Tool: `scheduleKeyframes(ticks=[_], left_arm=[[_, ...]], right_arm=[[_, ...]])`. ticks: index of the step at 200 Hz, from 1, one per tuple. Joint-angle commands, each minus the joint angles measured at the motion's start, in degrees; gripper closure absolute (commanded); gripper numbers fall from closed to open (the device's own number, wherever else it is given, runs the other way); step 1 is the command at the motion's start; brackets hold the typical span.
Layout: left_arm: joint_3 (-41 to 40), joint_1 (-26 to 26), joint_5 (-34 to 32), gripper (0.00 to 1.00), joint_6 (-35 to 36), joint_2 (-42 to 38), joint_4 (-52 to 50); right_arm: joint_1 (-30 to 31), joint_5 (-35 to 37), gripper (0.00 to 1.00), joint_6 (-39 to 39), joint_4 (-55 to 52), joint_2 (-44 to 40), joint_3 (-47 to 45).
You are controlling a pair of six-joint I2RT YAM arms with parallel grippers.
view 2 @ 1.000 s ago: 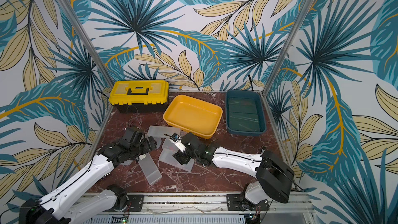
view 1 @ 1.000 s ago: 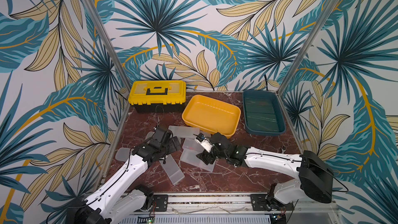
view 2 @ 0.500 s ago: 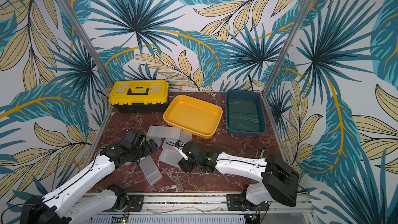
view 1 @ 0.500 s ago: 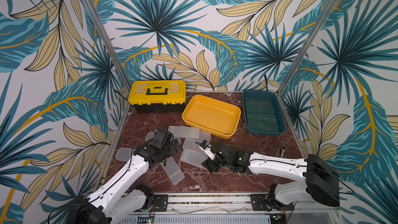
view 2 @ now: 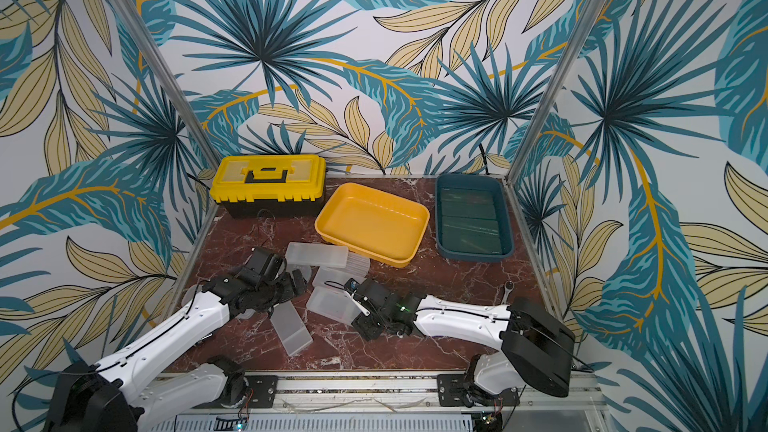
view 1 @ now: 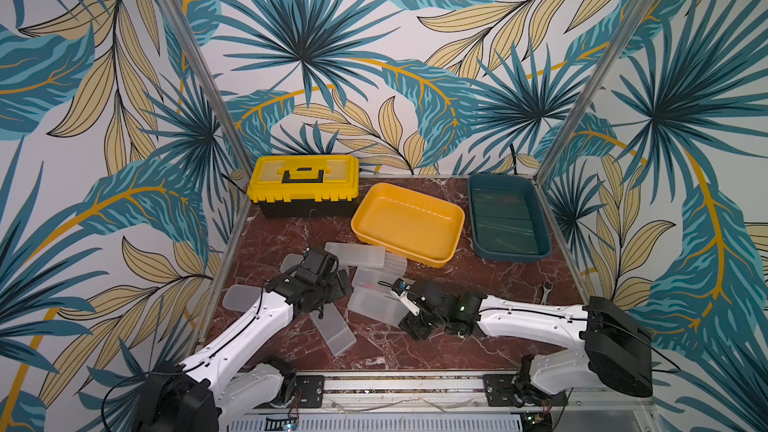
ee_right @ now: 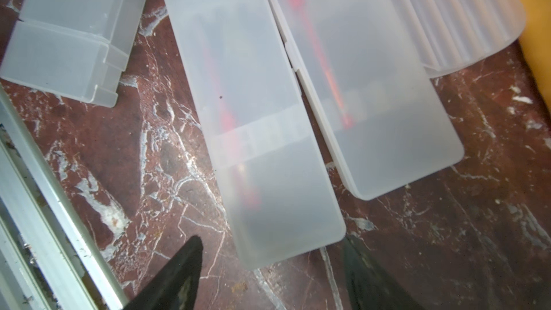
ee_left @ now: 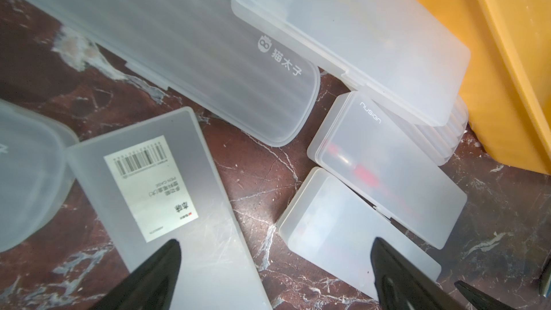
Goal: Place the pencil cases by color into the storage box
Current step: Pick up the pencil case from the center of the board.
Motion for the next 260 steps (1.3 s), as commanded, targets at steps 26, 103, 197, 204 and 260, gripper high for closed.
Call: scheduleKeyframes(ticks=[26,103,197,204,260], left_arm=[[4.0,0.2,0.1,0.0,2.7,0.3,1.2],[5.0,0.3,-0.5,0.0,4.0,0.0,1.2],[5.1,0.3,-0.9,0.0,4.6,-0.8,1.2],[5.1,0.3,-0.8,0.0,4.6,-0.8,1.2],[4.8,0.4,-0.6,0.0,4.7,-1.4,1.2]], right_arm=[[0.2,0.9,0.25,-0.4,-0.2,4.6,0.8],[0.1,-0.5,0.27,-2.9,0.3,8.9,4.6],[0.2,-9.7,0.28,-5.7,2.2,8.2,5.6],[0.2,-10.3,0.28,-5.8,3.2,8.4,5.8],[0.3,-6.1,0.27,-4.9,1.4,11.2,9.2]])
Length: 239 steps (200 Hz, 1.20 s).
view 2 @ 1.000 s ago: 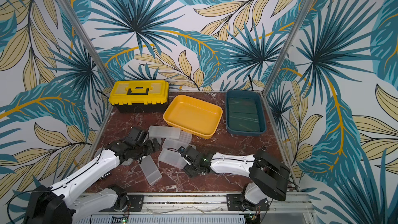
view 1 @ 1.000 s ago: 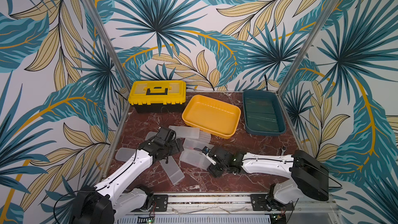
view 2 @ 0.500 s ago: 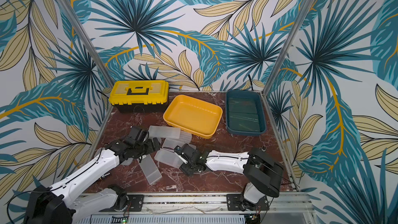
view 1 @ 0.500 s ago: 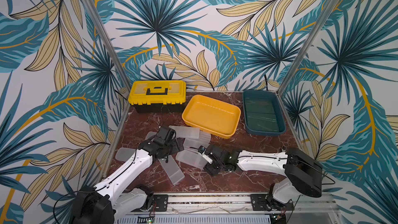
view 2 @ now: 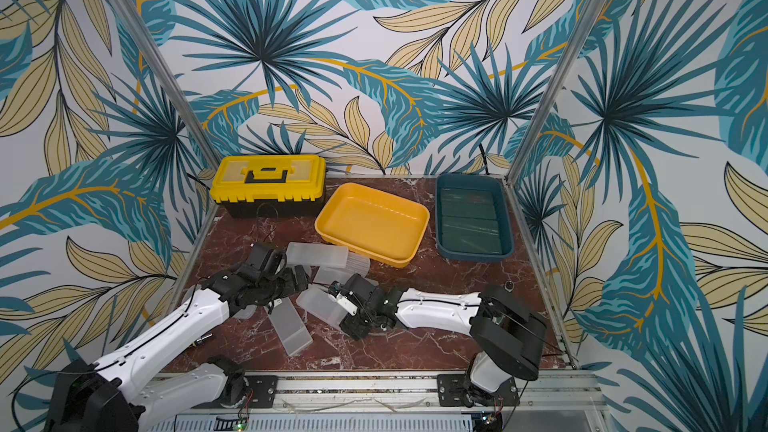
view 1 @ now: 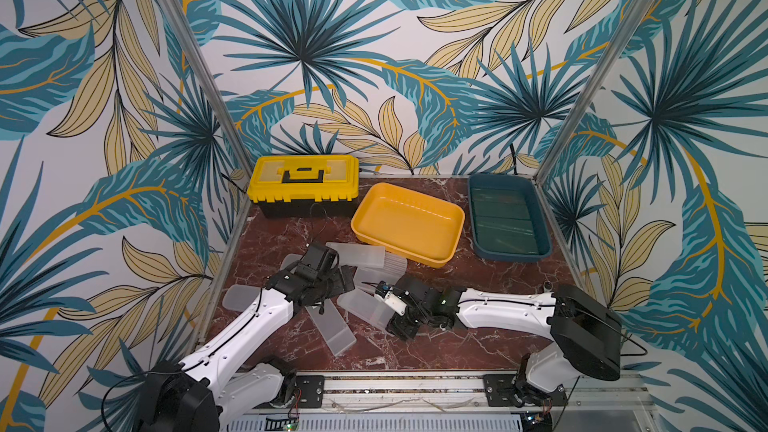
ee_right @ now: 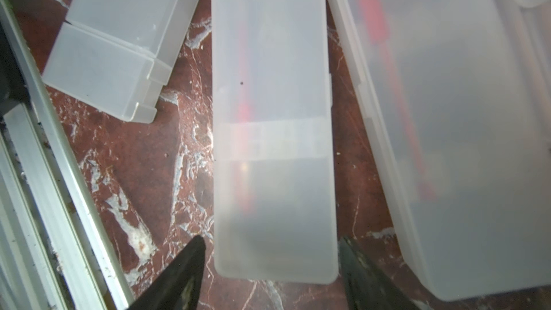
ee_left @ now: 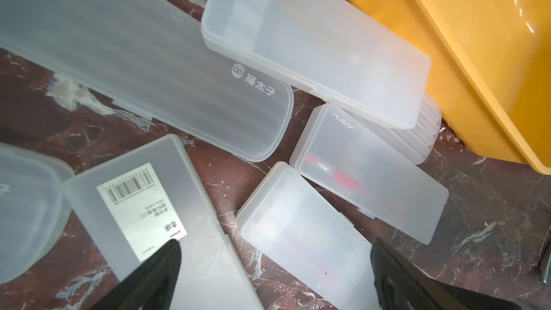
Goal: Place the pencil cases by color into the storage box
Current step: Pick up the pencil case from the center of the board.
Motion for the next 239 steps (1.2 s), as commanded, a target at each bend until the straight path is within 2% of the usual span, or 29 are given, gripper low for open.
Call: scheduleKeyframes(ticks=[1,78,90,118,157,208,239], left_arm=[[2.5,0.4,-0.5,0.0,0.7,-1.4,0.3],[2.5,0.4,-2.8,0.0,1.0,-3.6,0.4],[2.5,0.4,-6.0,0.0,1.3,-4.4,0.3],[4.6,0.9,-7.9,0.0,1.9,-4.1,0.2],[8.6,1.8,-8.5,0.0,3.3,-2.1,0.2],[13.8,4.3,-8.5,0.01,5.9,-1.6,-0.5],[15.4,5.0,-8.3,0.01,7.0,-1.1,-0.5]], right_arm=[[0.3,1.3,0.27,0.2,-1.4,2.2,2.3],[1.1,0.2,0.26,1.0,-0.9,6.5,5.4],[1.4,0.4,0.26,0.9,-1.4,7.4,6.2],[1.7,1.6,0.26,1.0,-3.0,9.8,8.2],[2.1,5.0,0.26,1.9,-5.3,12.6,11.0],[3.7,14.9,0.27,5.7,-9.5,16.5,15.0],[4.5,16.7,0.33,6.1,-11.5,18.1,17.1]])
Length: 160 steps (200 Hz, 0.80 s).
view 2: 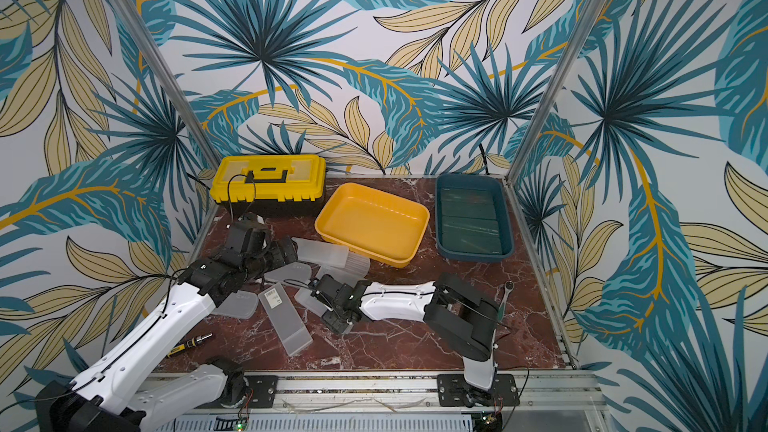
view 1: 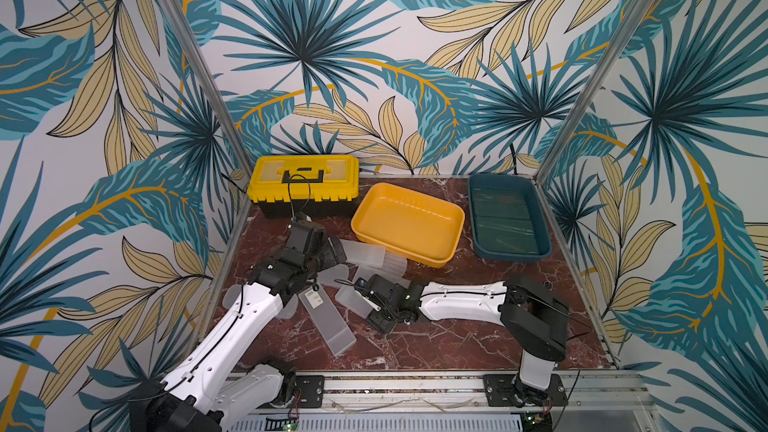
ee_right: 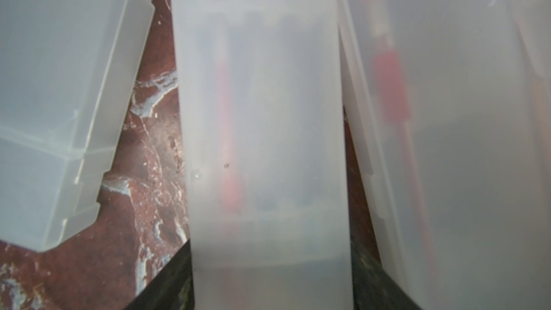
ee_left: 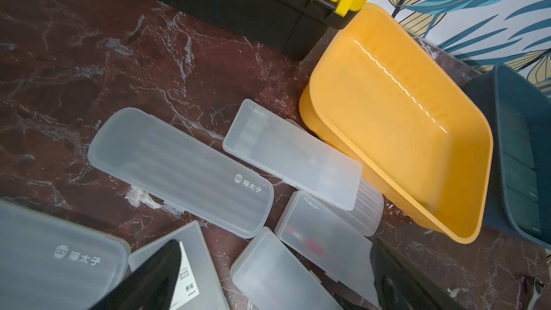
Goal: Place the pencil cases by color into the storage box
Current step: Pick up the pencil case from the center of the board.
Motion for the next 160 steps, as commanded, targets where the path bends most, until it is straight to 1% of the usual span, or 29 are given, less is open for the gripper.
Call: scheduleKeyframes(ticks=[1,12,27,46,112,160], left_arm=[[3.0,0.8,-0.5,0.01,2.1,0.5,-0.3],[3.4,1.1,-0.5,0.0,2.6,0.3,-0.3],[4.4,1.6,-0.3,0.0,3.5,0.1,-0.6],[6.1,1.8,-0.6,0.0,4.7,0.0,-1.3],[9.4,2.6,-1.3,0.0,7.4,0.1,-1.7],[10.1,3.0,-1.1,0.01,7.7,0.4,-1.7]], right_arm=[[0.3,5.0,0.33,1.9,-4.5,1.9,0.6],[0.3,4.7,0.34,1.9,-4.1,1.3,0.2],[0.3,3.8,0.39,2.2,-3.5,-0.1,-0.6],[0.3,2.5,0.41,3.0,-3.0,-2.5,-1.6],[0.3,-0.9,0.42,5.8,-4.0,-11.4,-3.1],[0.3,-0.8,0.42,7.7,-4.5,-16.8,-3.9]])
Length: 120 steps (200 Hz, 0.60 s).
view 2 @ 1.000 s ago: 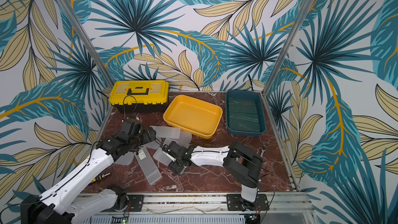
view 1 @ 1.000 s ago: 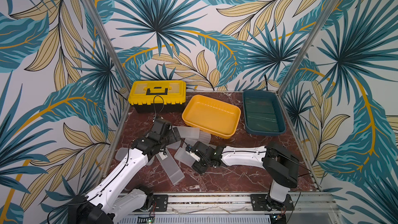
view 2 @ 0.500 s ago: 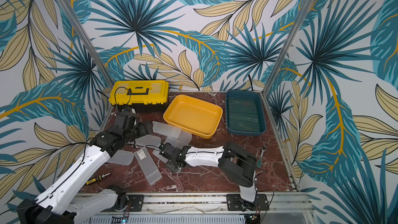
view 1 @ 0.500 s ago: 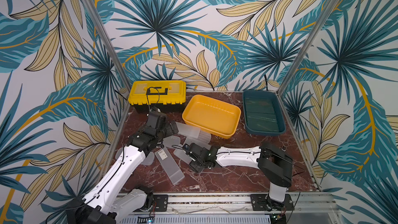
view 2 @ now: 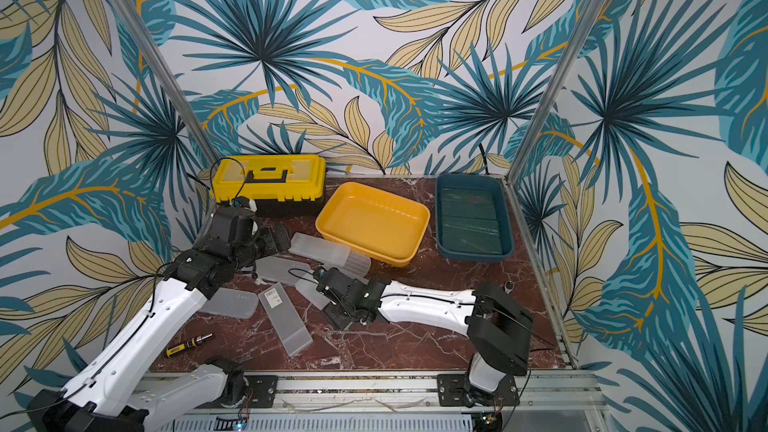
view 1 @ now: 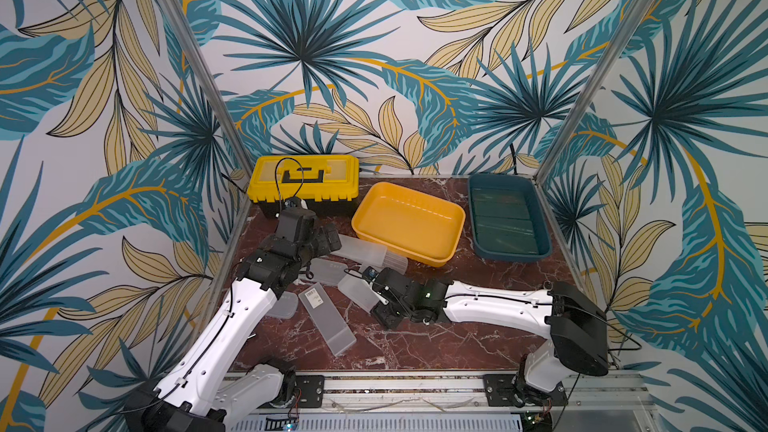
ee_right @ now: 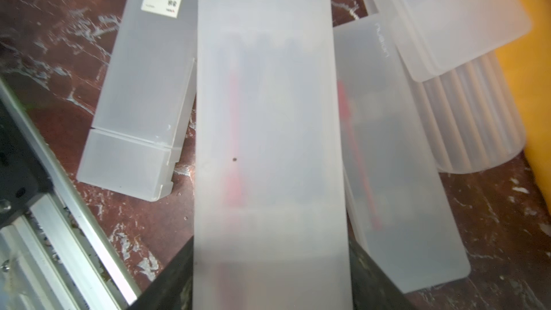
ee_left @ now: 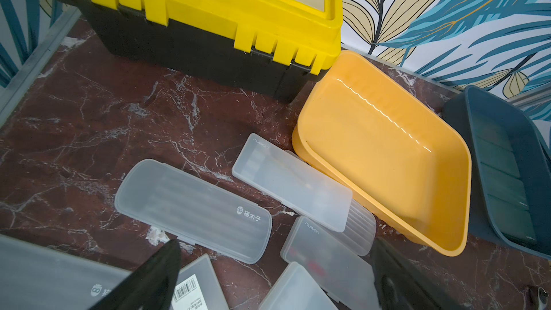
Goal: Place the pencil cases by color into the storage box
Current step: Pick up the pencil case from the center of the board.
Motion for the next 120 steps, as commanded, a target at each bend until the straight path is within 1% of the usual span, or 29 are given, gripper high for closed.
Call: scheduleKeyframes(ticks=[1,49,73,90,120], left_arm=[[3.5,0.6,-0.5,0.01,1.0,0.1,-0.6],[3.8,0.8,0.0,0.0,2.1,0.2,-0.6],[3.5,0.7,0.3,0.0,2.7,0.1,-0.5],[3.0,0.7,0.2,0.0,3.1,-0.1,-0.5],[1.4,0.7,1.1,0.0,3.4,-0.6,0.4]], right_arm=[[0.0,0.2,0.42,2.2,-1.1,-2.5,-1.2],[-0.3,7.0,0.42,5.3,-1.0,-6.2,-0.8],[-1.9,9.7,0.42,7.2,-1.8,-7.5,0.0],[-3.8,12.2,0.41,8.9,-2.6,-8.4,0.6],[-10.0,14.8,0.42,11.7,-2.1,-9.4,1.9]])
